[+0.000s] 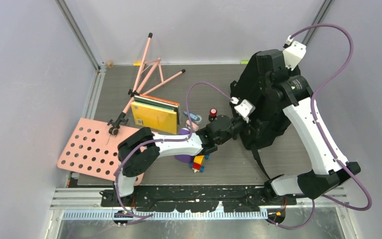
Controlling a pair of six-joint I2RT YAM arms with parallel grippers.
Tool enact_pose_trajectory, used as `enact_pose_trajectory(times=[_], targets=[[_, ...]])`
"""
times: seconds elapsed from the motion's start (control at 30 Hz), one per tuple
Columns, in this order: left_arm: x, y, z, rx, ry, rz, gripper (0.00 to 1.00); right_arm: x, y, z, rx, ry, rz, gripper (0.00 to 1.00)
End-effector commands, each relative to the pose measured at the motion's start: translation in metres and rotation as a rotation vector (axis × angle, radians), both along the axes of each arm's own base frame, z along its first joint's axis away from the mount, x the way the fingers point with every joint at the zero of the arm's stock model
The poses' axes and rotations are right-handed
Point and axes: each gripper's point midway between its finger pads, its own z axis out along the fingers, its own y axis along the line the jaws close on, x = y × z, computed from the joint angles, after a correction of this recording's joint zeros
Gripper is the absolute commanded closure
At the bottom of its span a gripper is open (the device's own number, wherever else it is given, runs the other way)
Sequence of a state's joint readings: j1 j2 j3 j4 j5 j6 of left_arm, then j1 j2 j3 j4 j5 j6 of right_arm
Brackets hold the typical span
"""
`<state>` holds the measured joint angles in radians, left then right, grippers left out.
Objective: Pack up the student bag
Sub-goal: Adjust the student bag at the center of the board.
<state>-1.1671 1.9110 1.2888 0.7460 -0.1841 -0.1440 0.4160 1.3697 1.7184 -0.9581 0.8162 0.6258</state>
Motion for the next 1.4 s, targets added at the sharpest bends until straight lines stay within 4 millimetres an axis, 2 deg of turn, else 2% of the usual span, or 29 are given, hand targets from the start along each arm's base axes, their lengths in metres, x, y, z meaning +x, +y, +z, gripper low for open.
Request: enact_pose_trajectory(times=[0.0,0.33,0.4,0.5,0.53,0.57,0.6,0.63,0.67,0.7,0.73,0.8,0.83,0.9,0.93,0.97,1.0,1.03,1.07,1.2,1.23,1.37], targets=[[0.006,-0.015,0.048,-0.158,-0.094,0.029,0.0,-0.009,-0.009,0.043,0.02,-0.142,-0.011,0.97],[0.009,-0.047,0.038,-0.162,-0.116,0.008,0.02,-0.02,-0.023,0.043,-0.069,-0.104,-0.038,0.95],[0.009,-0.05,0.039,-0.153,-0.127,0.001,0.2,-0.022,-0.024,0.042,-0.074,-0.095,-0.034,0.93],[0.01,-0.045,0.037,-0.135,-0.136,0.014,0.59,-0.025,-0.023,0.041,-0.075,-0.086,-0.019,0.82],[0.01,-0.041,0.036,-0.128,-0.138,0.018,0.73,-0.025,-0.022,0.04,-0.074,-0.081,-0.008,0.73],[0.007,-0.037,0.037,-0.121,-0.138,0.018,0.85,-0.027,-0.023,0.04,-0.084,-0.071,0.0,0.68],[0.005,-0.032,0.035,-0.107,-0.134,0.011,0.96,-0.028,-0.023,0.039,-0.089,-0.066,0.004,0.57],[0.002,-0.028,0.035,-0.091,-0.131,-0.007,1.0,-0.031,-0.025,0.042,-0.104,-0.055,0.011,0.52],[-0.003,-0.025,0.034,-0.07,-0.126,-0.043,1.0,-0.033,-0.025,0.043,-0.108,-0.051,0.016,0.41],[-0.009,-0.022,0.033,-0.043,-0.121,-0.092,1.0,-0.037,-0.028,0.046,-0.124,-0.036,0.024,0.35],[-0.013,-0.018,0.031,-0.016,-0.11,-0.137,1.0,-0.043,-0.03,0.045,-0.137,-0.011,0.03,0.26],[-0.019,-0.005,0.026,0.025,-0.07,-0.207,1.0,-0.049,-0.031,0.053,-0.146,-0.007,0.055,0.14],[-0.015,0.004,0.023,0.034,-0.052,-0.226,1.0,-0.052,-0.032,0.06,-0.142,-0.011,0.07,0.1],[-0.016,0.016,0.018,0.053,-0.011,-0.263,1.0,-0.057,-0.037,0.063,-0.144,0.012,0.082,0.05],[-0.016,0.022,0.015,0.067,0.006,-0.282,1.0,-0.061,-0.047,0.063,-0.141,0.035,0.066,0.04],[-0.014,0.028,0.011,0.083,0.027,-0.295,1.0,-0.061,-0.046,0.06,-0.113,0.052,0.093,0.03],[-0.013,0.034,0.008,0.098,0.05,-0.315,1.0,-0.065,-0.057,0.06,-0.097,0.07,0.067,0.03],[-0.012,0.039,0.004,0.112,0.074,-0.338,1.0,-0.065,-0.055,0.058,-0.068,0.076,0.098,0.03],[-0.011,0.044,0.002,0.126,0.09,-0.358,1.0,-0.068,-0.063,0.061,-0.058,0.071,0.081,0.03],[0.004,0.062,-0.007,0.17,0.124,-0.368,1.0,-0.069,-0.065,0.063,0.014,0.043,0.109,0.01],[0.009,0.066,-0.008,0.173,0.13,-0.361,1.0,-0.066,-0.06,0.06,0.038,0.042,0.134,0.01],[0.027,0.075,-0.012,0.192,0.141,-0.344,1.0,-0.06,-0.064,0.045,0.085,0.04,0.119,0.02]])
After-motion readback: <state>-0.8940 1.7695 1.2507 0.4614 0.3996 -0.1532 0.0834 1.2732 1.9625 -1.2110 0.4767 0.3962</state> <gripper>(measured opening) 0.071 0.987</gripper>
